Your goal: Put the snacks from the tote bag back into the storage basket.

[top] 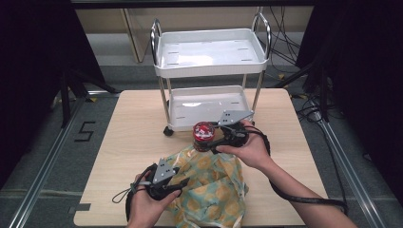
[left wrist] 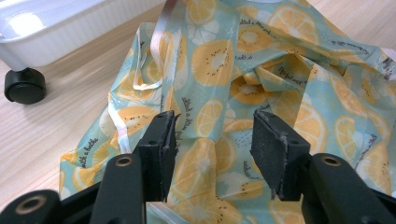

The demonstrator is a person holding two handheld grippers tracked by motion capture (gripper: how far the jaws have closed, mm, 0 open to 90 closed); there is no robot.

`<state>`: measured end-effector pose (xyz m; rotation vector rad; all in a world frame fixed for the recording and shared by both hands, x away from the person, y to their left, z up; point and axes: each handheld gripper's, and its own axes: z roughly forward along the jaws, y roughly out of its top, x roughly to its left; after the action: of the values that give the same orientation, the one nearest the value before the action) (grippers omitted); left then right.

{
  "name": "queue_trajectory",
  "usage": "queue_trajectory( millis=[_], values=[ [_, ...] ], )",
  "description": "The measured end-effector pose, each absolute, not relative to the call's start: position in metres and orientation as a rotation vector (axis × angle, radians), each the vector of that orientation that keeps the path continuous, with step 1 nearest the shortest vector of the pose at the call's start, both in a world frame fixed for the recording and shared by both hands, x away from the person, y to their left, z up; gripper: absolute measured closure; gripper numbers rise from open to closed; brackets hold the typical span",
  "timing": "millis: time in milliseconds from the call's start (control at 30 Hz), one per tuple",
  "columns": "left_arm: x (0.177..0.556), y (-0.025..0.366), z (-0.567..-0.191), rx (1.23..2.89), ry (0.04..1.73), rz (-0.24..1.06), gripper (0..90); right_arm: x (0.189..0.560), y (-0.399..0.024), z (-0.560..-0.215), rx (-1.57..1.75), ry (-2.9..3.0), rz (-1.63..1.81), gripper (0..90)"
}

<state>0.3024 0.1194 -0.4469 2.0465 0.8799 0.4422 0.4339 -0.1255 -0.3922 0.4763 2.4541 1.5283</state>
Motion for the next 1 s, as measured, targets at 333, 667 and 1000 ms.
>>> queue_trajectory(
  millis=[333, 667, 1000],
  values=[
    [0.303, 0.121, -0.446, 2.044, 0.891, 0.457, 49.5, 0.437, -0.121, -0.392, 0.466, 2.450, 1.545, 26.3],
    [0.304, 0.123, -0.445, 2.046, 0.870, 0.472, 49.2, 0.442, -0.119, -0.389, 0.458, 2.437, 1.520, 26.3],
    [0.305, 0.125, -0.445, 2.044, 0.880, 0.476, 49.2, 0.447, -0.117, -0.391, 0.485, 2.437, 1.521, 26.2]
  ],
)
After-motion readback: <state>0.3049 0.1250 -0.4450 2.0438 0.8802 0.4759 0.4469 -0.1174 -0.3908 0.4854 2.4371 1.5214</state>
